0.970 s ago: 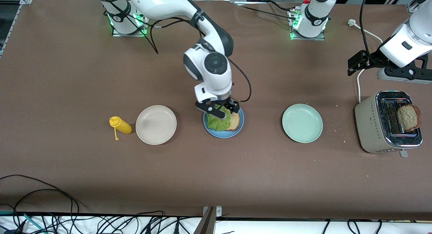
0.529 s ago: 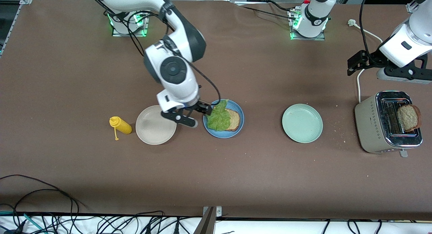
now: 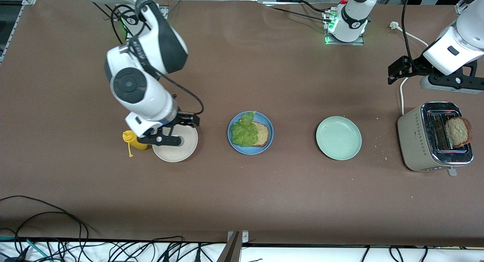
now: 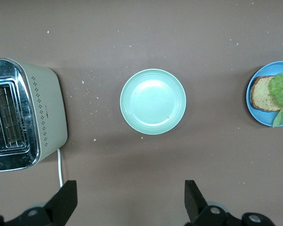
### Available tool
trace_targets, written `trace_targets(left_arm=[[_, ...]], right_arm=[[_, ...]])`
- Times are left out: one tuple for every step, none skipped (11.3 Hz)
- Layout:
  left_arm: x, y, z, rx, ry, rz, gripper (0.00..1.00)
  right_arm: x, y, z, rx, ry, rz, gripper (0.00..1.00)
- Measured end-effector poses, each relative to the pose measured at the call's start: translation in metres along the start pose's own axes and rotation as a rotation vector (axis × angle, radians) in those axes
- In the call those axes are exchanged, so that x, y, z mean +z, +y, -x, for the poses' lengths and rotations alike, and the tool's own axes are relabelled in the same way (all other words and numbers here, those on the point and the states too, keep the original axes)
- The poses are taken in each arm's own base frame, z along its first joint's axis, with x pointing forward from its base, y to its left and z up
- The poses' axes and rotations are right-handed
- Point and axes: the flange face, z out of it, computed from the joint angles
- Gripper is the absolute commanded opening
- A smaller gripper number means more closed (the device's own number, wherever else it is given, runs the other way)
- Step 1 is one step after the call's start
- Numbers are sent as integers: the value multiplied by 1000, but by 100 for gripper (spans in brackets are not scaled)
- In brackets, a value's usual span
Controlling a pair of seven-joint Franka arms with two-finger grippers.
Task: Make sandwich in blue plate with both arms
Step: 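Move the right gripper toward the yellow squeeze bottle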
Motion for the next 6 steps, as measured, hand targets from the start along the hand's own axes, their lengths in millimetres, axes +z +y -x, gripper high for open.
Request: trace_targets(left_arm=[[0, 2, 0, 3, 0, 0, 100], [0, 2, 0, 4, 0, 0, 100], [0, 2, 0, 4, 0, 0, 100], [0, 2, 0, 4, 0, 0, 100], [0, 3, 0, 5, 0, 0, 100], [0, 3, 0, 5, 0, 0, 100]], right_arm=[[-8, 22, -4, -52, -9, -1, 100], [-14, 41, -7, -115, -21, -2, 100], [-18, 58, -9, -182, -32, -3, 100], [-19, 74, -13, -243, -42, -4, 100], [-19, 91, -18, -293, -49, -8, 100], [-19, 107, -21, -328, -58, -14, 100]])
